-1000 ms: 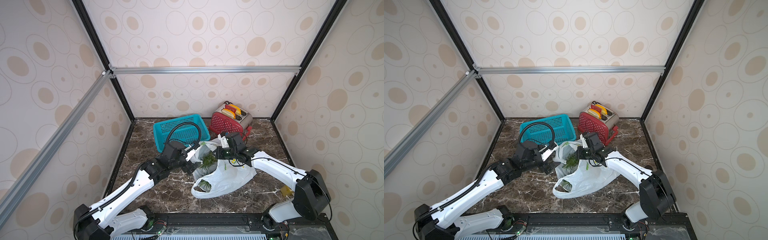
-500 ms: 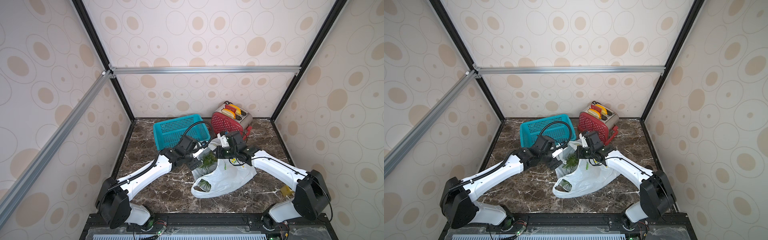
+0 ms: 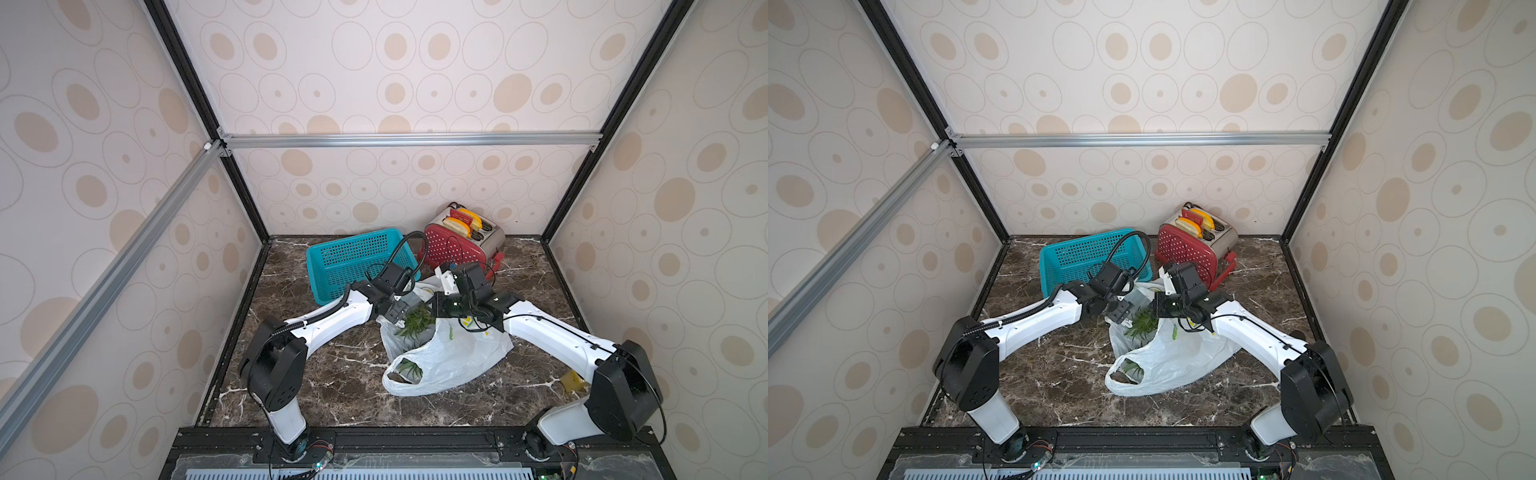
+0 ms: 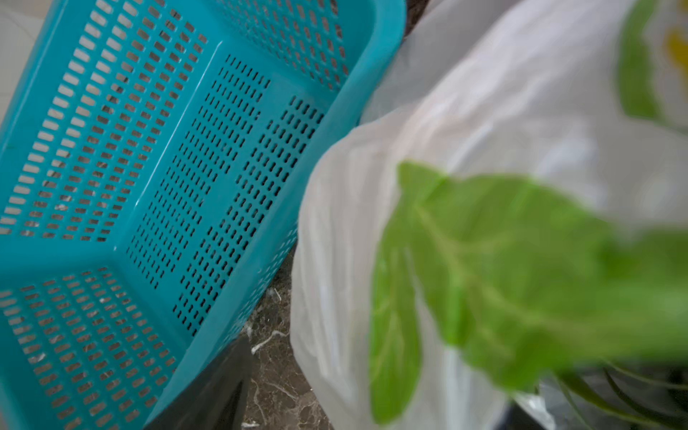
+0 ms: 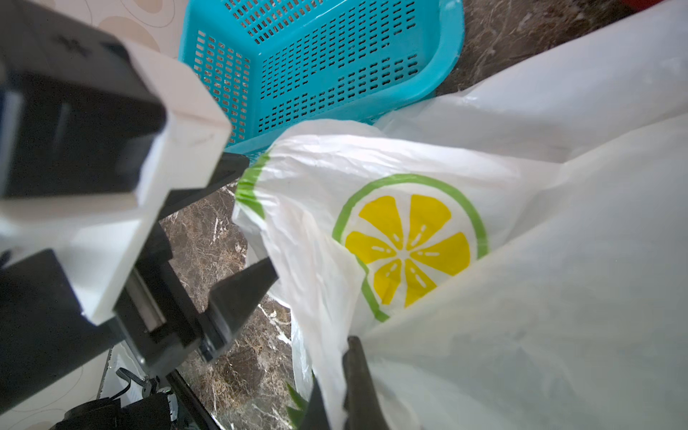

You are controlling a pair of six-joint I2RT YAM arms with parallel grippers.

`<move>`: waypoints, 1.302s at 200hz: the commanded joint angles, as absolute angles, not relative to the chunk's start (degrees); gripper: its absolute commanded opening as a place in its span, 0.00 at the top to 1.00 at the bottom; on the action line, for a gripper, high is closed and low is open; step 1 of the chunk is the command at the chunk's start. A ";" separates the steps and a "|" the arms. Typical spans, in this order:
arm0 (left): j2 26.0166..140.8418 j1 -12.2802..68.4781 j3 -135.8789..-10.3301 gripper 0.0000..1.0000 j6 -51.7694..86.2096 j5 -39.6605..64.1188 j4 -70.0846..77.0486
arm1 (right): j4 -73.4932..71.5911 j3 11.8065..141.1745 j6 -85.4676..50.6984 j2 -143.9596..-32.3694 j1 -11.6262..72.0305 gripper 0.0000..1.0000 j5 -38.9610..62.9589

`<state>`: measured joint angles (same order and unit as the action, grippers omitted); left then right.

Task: Place the pineapple into a plastic bag & tie a knot
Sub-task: Adjust the plastic bag at the center of the board.

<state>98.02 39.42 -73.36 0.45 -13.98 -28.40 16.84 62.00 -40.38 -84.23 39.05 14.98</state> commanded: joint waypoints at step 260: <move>98.39 34.54 -80.66 1.00 -0.50 20.91 -35.86 | 44.14 77.41 41.95 -99.54 74.35 0.18 0.10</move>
